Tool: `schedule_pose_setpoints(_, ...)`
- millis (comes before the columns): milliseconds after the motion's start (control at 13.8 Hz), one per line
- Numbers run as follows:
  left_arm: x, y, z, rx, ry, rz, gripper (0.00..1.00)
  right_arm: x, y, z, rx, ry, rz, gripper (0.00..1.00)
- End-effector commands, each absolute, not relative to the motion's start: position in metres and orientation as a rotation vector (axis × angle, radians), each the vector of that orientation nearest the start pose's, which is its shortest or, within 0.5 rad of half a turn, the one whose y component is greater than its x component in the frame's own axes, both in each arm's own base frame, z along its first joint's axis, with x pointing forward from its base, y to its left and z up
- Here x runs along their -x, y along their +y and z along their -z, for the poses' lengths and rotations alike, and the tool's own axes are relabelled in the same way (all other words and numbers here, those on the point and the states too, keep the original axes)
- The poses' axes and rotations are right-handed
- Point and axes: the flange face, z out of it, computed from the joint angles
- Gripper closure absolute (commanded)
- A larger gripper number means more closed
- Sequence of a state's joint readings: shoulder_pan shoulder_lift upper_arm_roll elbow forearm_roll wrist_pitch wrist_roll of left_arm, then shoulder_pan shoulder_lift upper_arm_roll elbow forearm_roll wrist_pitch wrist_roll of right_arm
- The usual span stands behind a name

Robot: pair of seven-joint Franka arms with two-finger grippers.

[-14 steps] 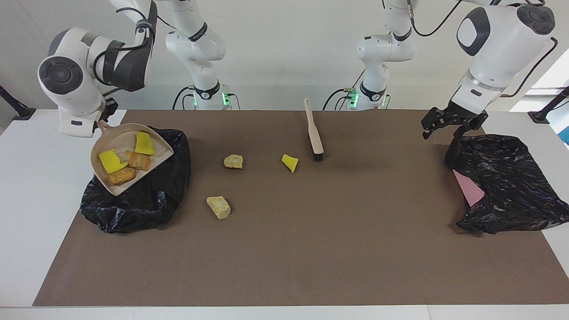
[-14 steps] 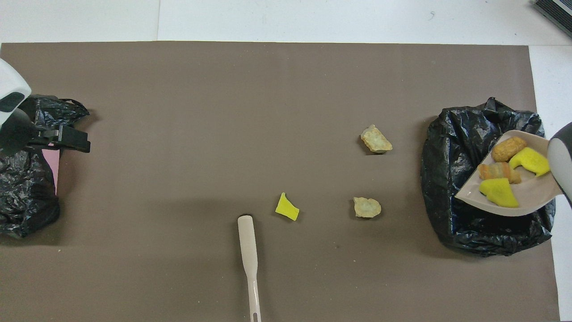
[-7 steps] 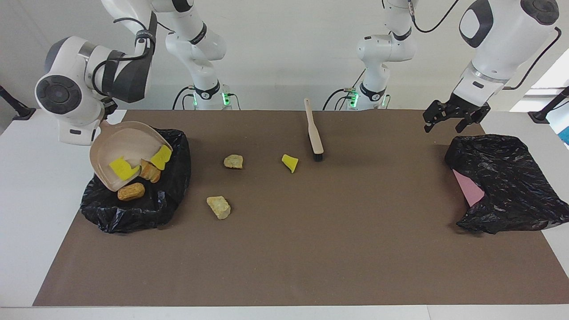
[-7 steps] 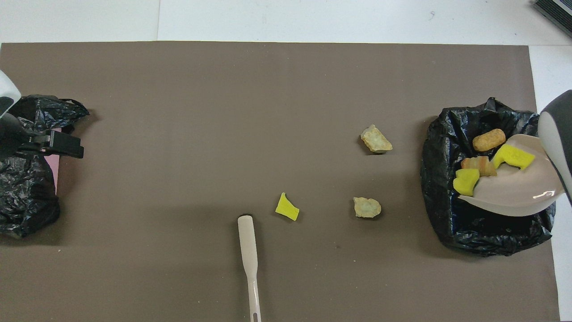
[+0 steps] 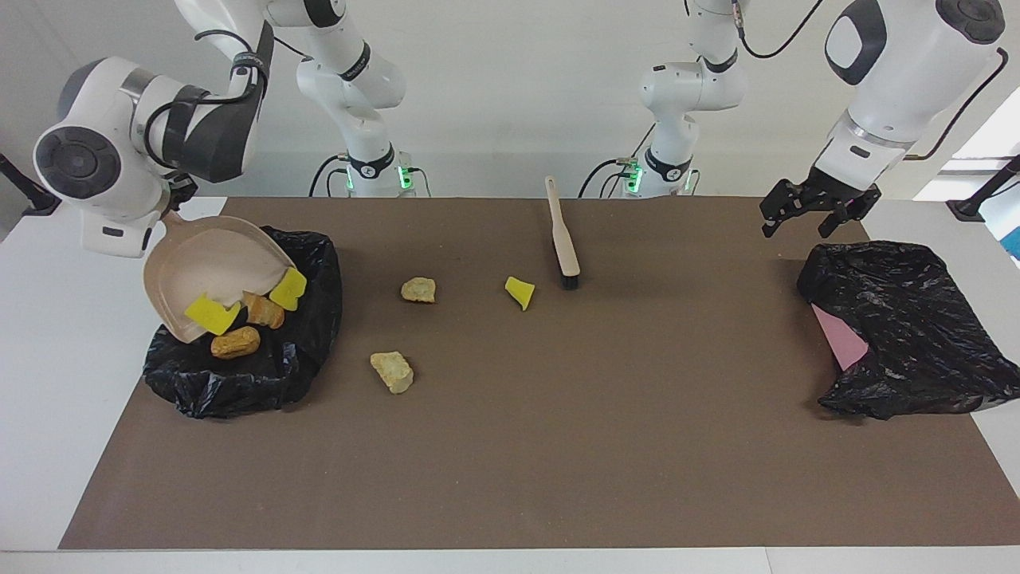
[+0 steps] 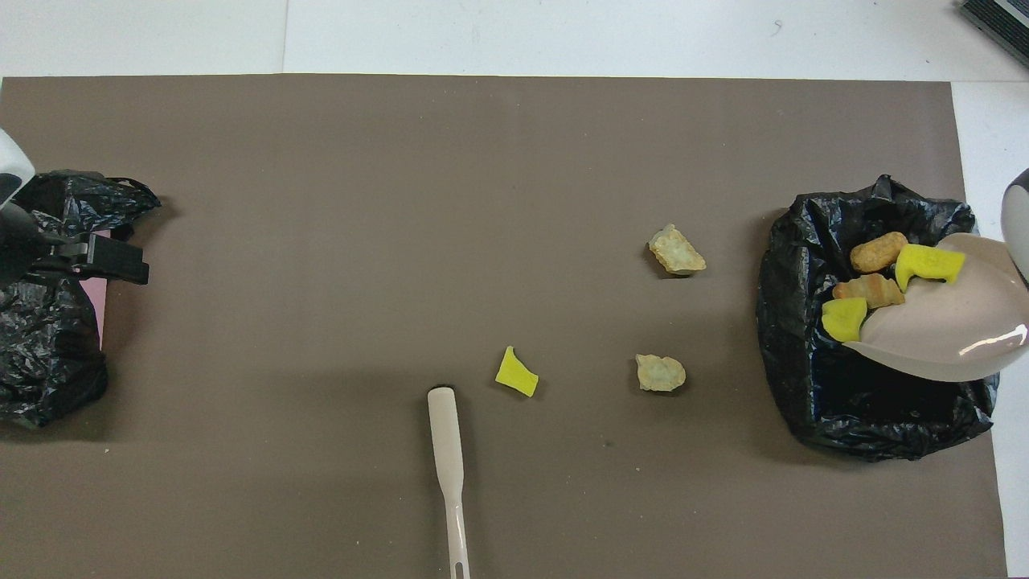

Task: Sweep and dump trash in bin
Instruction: 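Tip the dustpan over the black bag with the right gripper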

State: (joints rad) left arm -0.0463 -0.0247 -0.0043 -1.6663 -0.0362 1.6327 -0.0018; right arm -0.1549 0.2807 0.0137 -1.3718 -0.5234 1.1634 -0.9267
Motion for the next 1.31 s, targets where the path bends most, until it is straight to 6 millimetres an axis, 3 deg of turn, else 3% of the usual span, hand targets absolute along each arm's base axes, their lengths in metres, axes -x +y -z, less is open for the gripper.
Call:
schedule_pose_setpoints(0,-0.548,-0.029,-0.604,3.157,0.081,-0.013,0.0,-0.559,-0.153,-0.576,3.022,-1.033,-1.058,1.0)
schedule_pose_setpoints(218,-0.548,-0.028,-0.603,3.157,0.081,-0.015,0.0,-0.546,-0.175,-0.586,3.019,-0.954,-0.971,1.0)
schedule_pose_setpoints(436,-0.548,-0.028,-0.603,3.157,0.078,-0.015,0.0,-0.536,-0.172,-0.609,3.057,-0.962,-0.936,1.0)
schedule_pose_setpoints(799,-0.548,-0.029,-0.603,3.157,0.083,-0.015,0.0,-0.538,-0.15,-0.615,3.064,-1.012,-0.903,1.0)
schedule_pose_setpoints(1017,-0.548,-0.028,-0.603,3.157,0.081,-0.017,0.0,-0.554,-0.107,-0.615,3.109,-1.145,-0.786,1.0)
schedule_pose_setpoints(1235,-0.548,-0.029,-0.604,3.157,0.083,-0.013,0.0,-0.562,-0.055,-0.611,3.118,-1.174,-0.673,1.0)
